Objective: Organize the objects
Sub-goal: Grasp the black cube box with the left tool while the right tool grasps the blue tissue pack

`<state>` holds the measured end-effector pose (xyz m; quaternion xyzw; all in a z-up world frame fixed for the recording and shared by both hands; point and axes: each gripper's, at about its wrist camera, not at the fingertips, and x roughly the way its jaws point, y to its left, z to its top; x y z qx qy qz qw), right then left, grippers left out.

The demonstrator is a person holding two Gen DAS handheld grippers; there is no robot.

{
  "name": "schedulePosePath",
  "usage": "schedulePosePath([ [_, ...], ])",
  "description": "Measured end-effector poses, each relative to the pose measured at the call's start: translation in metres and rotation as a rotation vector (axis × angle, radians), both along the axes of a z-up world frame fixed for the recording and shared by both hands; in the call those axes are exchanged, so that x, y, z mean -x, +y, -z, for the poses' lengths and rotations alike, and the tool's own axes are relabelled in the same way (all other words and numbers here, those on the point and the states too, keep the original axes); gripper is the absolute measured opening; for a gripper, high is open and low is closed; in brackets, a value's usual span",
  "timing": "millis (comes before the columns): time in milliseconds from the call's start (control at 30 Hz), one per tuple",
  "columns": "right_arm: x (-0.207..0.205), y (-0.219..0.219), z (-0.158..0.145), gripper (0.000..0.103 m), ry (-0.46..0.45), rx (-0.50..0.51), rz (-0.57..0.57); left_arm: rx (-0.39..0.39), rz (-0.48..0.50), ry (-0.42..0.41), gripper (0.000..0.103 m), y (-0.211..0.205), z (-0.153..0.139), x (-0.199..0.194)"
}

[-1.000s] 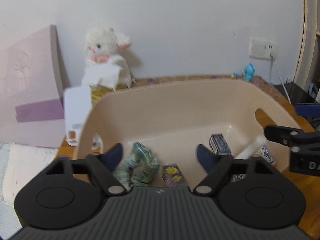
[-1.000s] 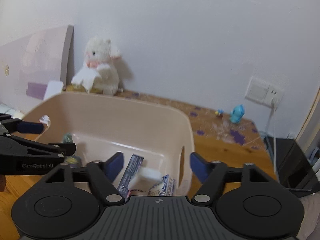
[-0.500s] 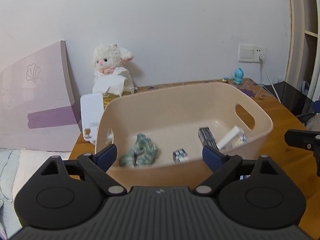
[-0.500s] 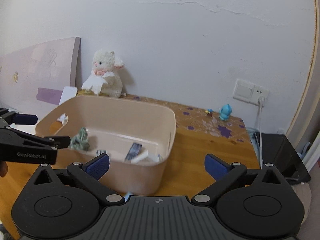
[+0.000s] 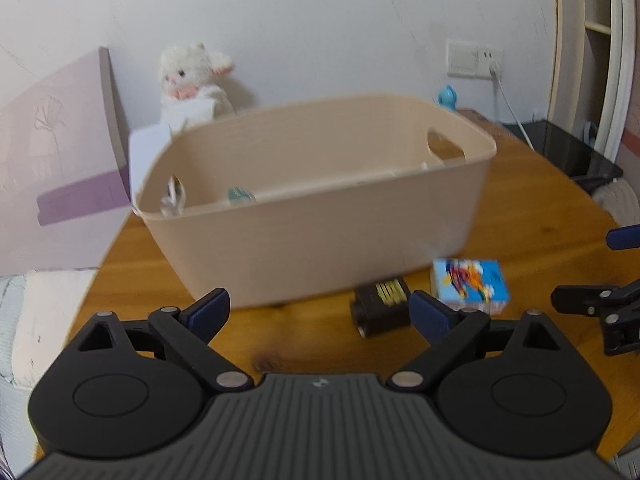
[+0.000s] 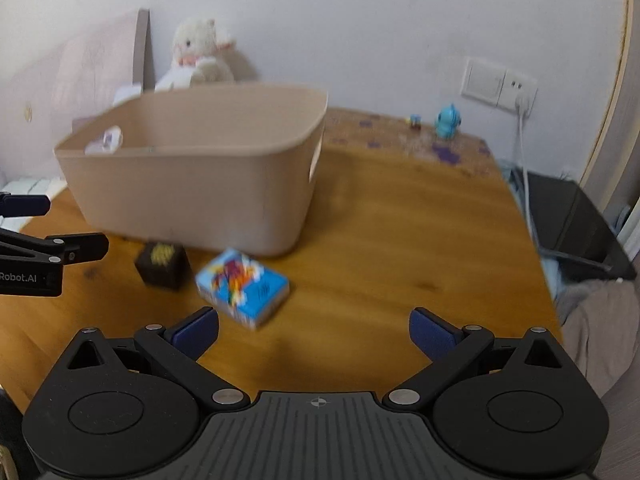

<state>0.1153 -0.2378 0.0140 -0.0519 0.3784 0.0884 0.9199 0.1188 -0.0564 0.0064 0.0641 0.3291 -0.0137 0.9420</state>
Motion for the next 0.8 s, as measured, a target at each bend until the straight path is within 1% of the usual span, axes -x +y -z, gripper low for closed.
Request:
schedulePosePath([
  [133, -0.001, 0.006, 0.023, 0.103, 0.029, 0.017, -0.027, -0.004, 0.01, 0.034, 0.097, -0.007, 0.02, -0.007],
  [300, -0.012, 0.012, 0.047, 0.103, 0.06, 0.024, -0.053, 0.04, 0.024, 0.074, 0.097, -0.011, 0.038, -0.021],
  [400, -0.019, 0.013, 0.057, 0.103, 0.068, 0.018, -0.062, 0.057, 0.025, 0.079, 0.097, -0.014, 0.047, -0.029],
  [500, -0.026, 0.009, 0.061, 0.103, 0.046, -0.012, -0.068, 0.059, 0.013, 0.073, 0.097, -0.016, 0.054, -0.039],
  [667, -0.038, 0.012, 0.064, 0.103, 0.015, -0.017, -0.09, 0.071, -0.038, 0.049, 0.097, -0.017, 0.061, -0.047],
  [800, -0.048, 0.016, 0.067, 0.103, -0.017, -0.027, -0.115, 0.044, -0.052, 0.044, 0.097, -0.016, 0.066, -0.052],
])
